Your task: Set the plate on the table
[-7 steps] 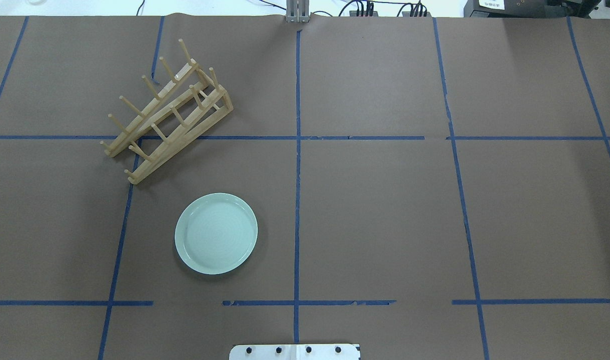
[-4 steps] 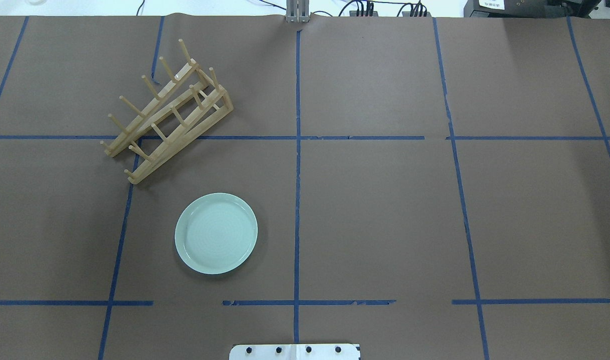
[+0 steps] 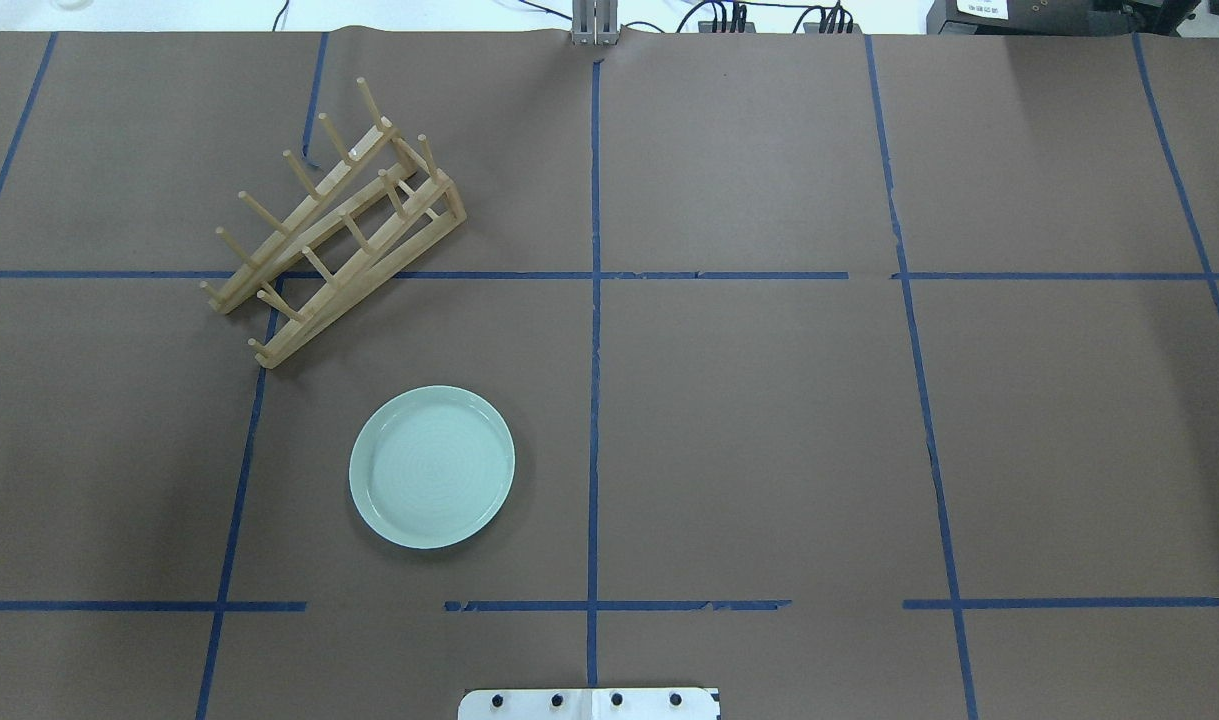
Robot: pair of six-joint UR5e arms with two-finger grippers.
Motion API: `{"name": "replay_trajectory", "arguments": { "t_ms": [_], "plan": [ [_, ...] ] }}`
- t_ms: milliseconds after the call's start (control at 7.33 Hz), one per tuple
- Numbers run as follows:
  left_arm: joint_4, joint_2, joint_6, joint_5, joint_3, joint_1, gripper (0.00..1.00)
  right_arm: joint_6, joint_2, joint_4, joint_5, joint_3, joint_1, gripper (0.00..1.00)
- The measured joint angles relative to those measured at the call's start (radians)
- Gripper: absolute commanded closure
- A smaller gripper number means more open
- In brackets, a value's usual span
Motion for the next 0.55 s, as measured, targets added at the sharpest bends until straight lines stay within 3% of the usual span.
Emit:
{"name": "replay_trajectory", "arguments": {
  "t_ms": [545],
  "plan": [
    [0.001,0.004,0.002,0.003,0.009,0.002,0.0,0.0,0.0,0.0,0.0,0.0,0.0,0.0]
  ]
}}
